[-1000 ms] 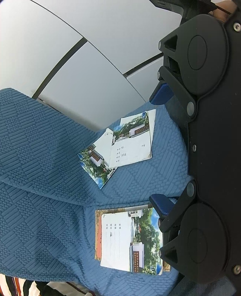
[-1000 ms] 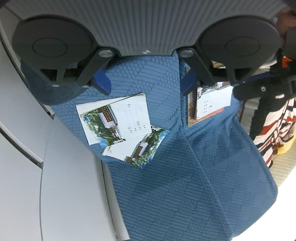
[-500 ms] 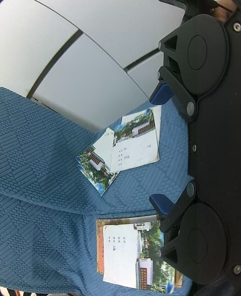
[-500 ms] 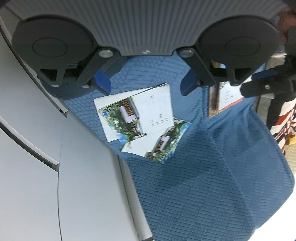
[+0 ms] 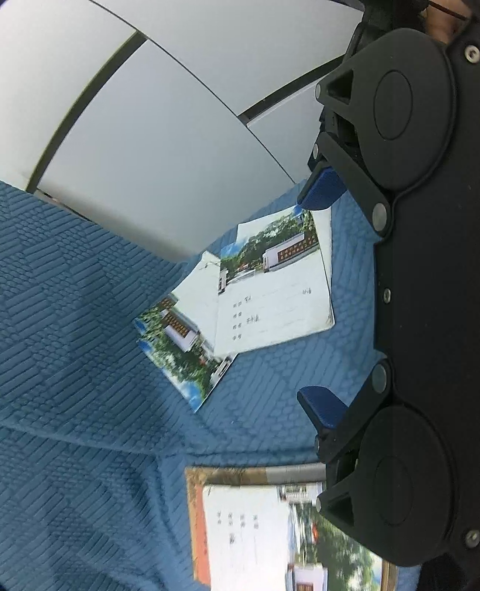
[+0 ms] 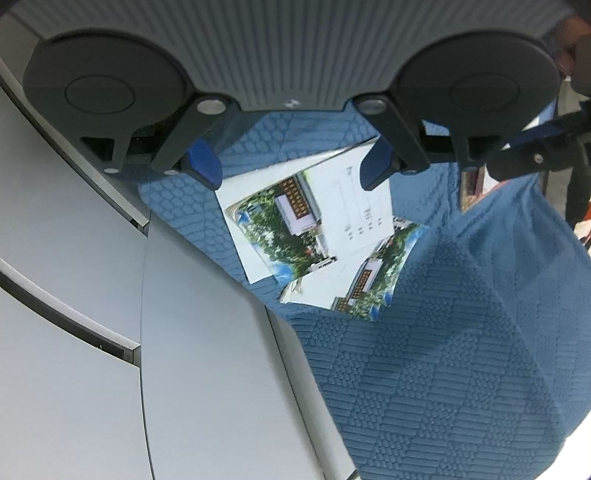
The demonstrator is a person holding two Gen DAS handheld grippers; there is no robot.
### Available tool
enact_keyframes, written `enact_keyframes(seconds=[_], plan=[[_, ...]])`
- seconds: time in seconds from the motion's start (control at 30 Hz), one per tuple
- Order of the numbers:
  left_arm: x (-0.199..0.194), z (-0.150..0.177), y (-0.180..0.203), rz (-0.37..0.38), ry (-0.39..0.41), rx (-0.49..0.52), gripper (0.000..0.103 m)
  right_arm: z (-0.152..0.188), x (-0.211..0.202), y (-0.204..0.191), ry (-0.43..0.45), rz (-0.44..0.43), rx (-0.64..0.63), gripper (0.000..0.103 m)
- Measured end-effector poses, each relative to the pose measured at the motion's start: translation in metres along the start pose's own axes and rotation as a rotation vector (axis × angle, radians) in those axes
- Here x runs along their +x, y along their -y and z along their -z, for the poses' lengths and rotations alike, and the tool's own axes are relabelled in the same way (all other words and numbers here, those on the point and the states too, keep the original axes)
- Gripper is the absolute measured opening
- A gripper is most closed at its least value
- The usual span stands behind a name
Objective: Organize objects
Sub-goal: 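Move both tools back over the remaining brochures on the seat, then close the left gripper on a brochure edge while the right gripper grips beside it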
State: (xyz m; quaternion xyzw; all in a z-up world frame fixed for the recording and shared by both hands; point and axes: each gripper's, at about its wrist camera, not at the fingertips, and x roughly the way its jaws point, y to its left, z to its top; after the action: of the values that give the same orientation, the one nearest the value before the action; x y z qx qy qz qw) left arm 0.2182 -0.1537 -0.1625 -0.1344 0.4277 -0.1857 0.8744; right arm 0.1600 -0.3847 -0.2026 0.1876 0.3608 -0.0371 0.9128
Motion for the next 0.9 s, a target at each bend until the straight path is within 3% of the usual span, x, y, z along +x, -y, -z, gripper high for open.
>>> enact_keyframes(seconds=[0.2,0.33,0.57,0.77,0.9], plan=[[0.034,-0.001,-0.005,-0.013,-0.041,-0.027,0.092,-0.011,0.022,0.013,-0.024,-0.007,0.059,0.083],[0.059,0.003,-0.018,-0.014,-0.092,-0.07,0.076,-0.018,0.037,0.023,-0.039,-0.016,0.097,0.082],[0.098,0.009,-0.041,0.004,-0.159,-0.162,0.051,-0.031,0.065,0.025,-0.055,-0.037,0.092,0.058],[0.124,0.0,-0.06,0.036,-0.16,-0.212,0.049,-0.033,0.103,0.008,-0.072,-0.067,0.025,0.033],[0.145,-0.013,-0.074,0.026,-0.142,-0.27,0.049,-0.033,0.127,-0.006,-0.11,-0.123,-0.024,0.031]])
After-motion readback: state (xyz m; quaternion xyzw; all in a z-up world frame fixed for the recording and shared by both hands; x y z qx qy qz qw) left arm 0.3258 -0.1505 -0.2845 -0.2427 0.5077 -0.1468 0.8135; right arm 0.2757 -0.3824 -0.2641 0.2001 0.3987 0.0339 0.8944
